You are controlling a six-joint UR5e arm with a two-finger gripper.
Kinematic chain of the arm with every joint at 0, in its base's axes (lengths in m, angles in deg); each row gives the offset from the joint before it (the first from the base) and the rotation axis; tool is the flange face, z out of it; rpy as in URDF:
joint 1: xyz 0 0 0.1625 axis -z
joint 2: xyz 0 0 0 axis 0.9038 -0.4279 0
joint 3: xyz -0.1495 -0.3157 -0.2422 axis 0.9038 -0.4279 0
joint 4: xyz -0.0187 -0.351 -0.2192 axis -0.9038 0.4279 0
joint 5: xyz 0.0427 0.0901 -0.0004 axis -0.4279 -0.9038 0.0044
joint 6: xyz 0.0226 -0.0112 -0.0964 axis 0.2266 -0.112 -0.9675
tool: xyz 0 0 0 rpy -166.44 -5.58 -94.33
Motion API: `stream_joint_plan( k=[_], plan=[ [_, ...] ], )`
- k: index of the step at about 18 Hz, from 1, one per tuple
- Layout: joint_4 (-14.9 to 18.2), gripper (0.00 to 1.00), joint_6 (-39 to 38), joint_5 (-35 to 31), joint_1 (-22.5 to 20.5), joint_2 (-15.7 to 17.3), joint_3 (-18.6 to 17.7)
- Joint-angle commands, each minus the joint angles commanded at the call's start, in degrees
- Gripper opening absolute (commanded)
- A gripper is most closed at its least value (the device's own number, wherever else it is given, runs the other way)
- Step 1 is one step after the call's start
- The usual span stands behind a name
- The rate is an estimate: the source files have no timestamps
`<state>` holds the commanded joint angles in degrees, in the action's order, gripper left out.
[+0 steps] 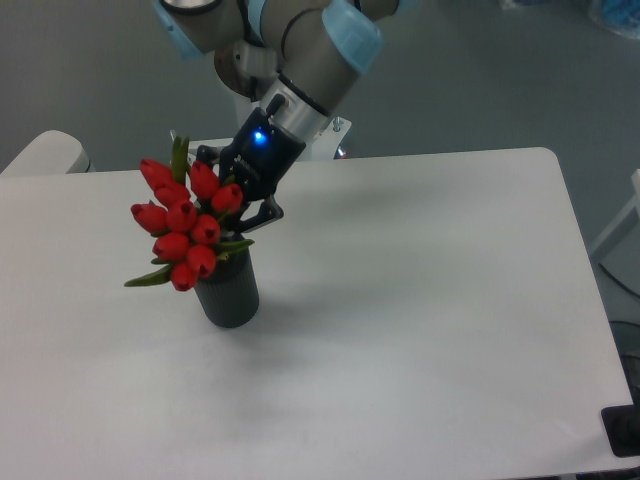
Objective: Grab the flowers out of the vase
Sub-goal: 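Lift the tulip bouquet up out of the grey vase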
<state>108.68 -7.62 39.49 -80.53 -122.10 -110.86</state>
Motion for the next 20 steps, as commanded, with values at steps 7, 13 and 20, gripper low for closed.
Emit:
stream_joint_plan(
  k=[7,13,20],
  plan=[
    [0.36,0.35,-5.45,0.53,0.00,1.84,1.94],
    [0.97,0.34,-7.13,0.53,0.00,3.61,2.99],
    [0.97,0.34,-7.04,0.62,-0.97,3.16,5.10]
  ],
)
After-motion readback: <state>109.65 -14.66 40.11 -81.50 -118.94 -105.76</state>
